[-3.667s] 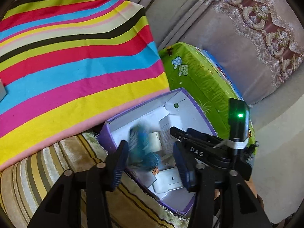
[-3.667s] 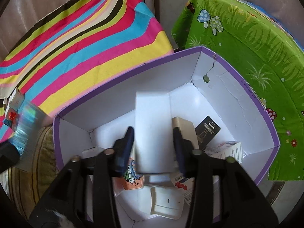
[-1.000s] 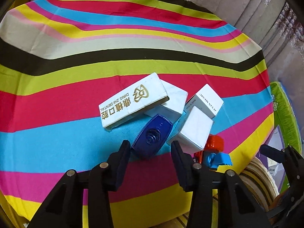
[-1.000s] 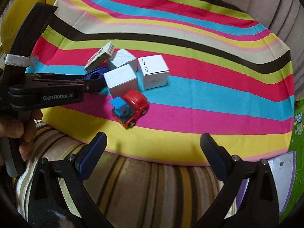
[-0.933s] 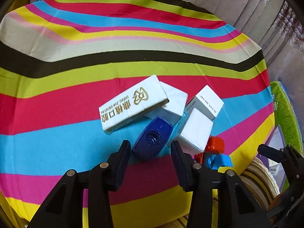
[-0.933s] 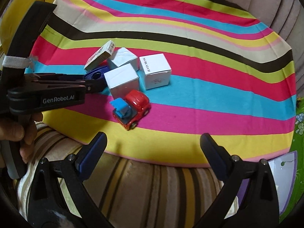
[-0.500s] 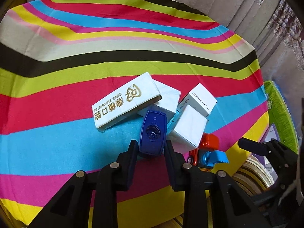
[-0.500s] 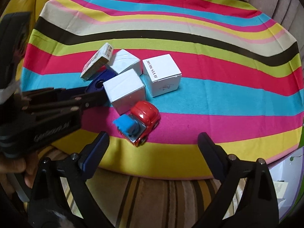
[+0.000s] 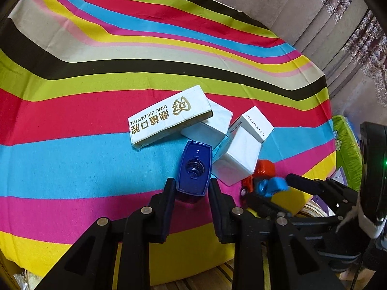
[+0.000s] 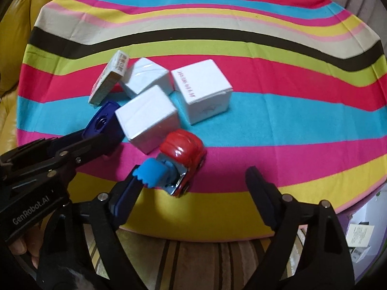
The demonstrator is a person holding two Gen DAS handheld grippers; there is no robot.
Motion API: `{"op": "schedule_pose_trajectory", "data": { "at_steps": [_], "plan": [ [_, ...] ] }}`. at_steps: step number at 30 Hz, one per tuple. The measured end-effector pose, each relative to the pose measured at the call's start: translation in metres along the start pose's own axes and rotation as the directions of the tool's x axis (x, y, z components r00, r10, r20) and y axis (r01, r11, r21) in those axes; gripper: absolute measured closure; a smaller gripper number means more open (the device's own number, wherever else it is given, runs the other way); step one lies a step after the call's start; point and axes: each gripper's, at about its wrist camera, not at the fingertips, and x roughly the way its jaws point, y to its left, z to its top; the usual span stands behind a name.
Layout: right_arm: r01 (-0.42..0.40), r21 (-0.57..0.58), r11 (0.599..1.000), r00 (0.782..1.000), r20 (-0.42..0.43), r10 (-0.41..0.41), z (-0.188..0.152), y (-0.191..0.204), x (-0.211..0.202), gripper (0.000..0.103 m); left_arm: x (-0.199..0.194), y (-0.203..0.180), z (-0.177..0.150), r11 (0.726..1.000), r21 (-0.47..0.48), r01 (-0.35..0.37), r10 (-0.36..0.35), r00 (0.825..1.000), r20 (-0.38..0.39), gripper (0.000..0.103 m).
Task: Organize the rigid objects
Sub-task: 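Grasp the blue plastic piece with the left gripper while the right grasps the red toy truck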
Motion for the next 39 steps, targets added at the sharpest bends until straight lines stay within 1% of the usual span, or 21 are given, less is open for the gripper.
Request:
{"op": "schedule_pose_trajectory", "data": {
  "at_steps": [3,7,12,14,16,18,24,27,28,30,32,33,34,36,39],
  "plan": [
    [0.035,0.033,0.999,0.999,0.007,-0.035,-0.005,-0.012,-0.005,0.02,0.0,-0.002,-0.001,1.0,0.007,0.007,-0.007,1.0,-0.002,0.074],
    [0.031,0.07,0.997,0.999,0.009,-0.031,-0.009,-0.027,-0.007,0.029,-0.004,-0.002,-0.006,1.0,0.014,0.008,-0.008,1.0,-0.006,0.074],
    [0.002,0.065,0.998,0.999,0.035,-0.004,-0.011,-0.028,-0.012,0.029,-0.006,-0.005,-0.007,1.0,0.023,-0.02,0.019,1.0,0.006,0.073],
    [0.004,0.055,0.998,0.999,0.048,-0.006,-0.013,-0.028,-0.015,0.029,-0.006,-0.008,-0.006,0.999,0.037,-0.03,0.03,1.0,0.008,0.068],
    [0.014,0.041,0.999,0.998,0.062,-0.016,-0.012,-0.026,-0.017,0.029,-0.005,-0.012,-0.004,0.998,0.052,-0.044,0.043,0.999,0.009,0.065],
    [0.029,0.024,0.999,0.997,0.074,-0.03,-0.012,-0.024,-0.018,0.029,-0.004,-0.014,-0.002,0.997,0.061,-0.051,0.05,0.999,0.015,0.065],
    [0.06,-0.011,0.998,0.994,0.095,-0.059,-0.008,-0.023,-0.02,0.029,0.0,-0.02,0.001,0.99,0.096,-0.1,0.099,0.995,0.017,0.065],
    [0.069,-0.03,0.997,0.992,0.104,-0.065,-0.007,-0.024,-0.022,0.029,0.004,-0.027,0.001,0.983,0.136,-0.124,0.122,0.992,0.019,0.065],
    [0.07,-0.034,0.997,0.992,0.104,-0.067,-0.007,-0.024,-0.021,0.031,0.005,-0.029,0.001,0.981,0.144,-0.127,0.126,0.992,0.018,0.066],
    [0.067,-0.042,0.997,0.993,0.101,-0.063,-0.006,-0.026,-0.019,0.039,0.007,-0.031,0.001,0.98,0.153,-0.127,0.126,0.992,0.014,0.073],
    [0.046,-0.051,0.998,0.995,0.09,-0.042,-0.006,-0.027,-0.017,0.053,0.008,-0.032,0.003,0.982,0.147,-0.121,0.12,0.993,0.015,0.073],
    [0.045,-0.057,0.997,0.996,0.086,-0.04,-0.007,-0.026,-0.016,0.057,0.008,-0.03,0.002,0.983,0.144,-0.118,0.117,0.993,0.015,0.073],
    [0.046,-0.061,0.997,0.996,0.082,-0.041,-0.005,-0.024,-0.014,0.063,0.007,-0.029,0.001,0.983,0.14,-0.117,0.116,0.993,0.017,0.073],
    [0.046,-0.069,0.997,0.996,0.083,-0.04,-0.007,-0.023,-0.014,0.063,0.004,-0.026,0.0,0.984,0.133,-0.117,0.114,0.993,0.026,0.073],
    [0.016,-0.073,0.997,0.996,0.091,-0.009,-0.009,-0.025,-0.018,0.065,0.0,-0.024,-0.001,0.986,0.118,-0.114,0.11,0.993,0.042,0.073]
  ]
}}
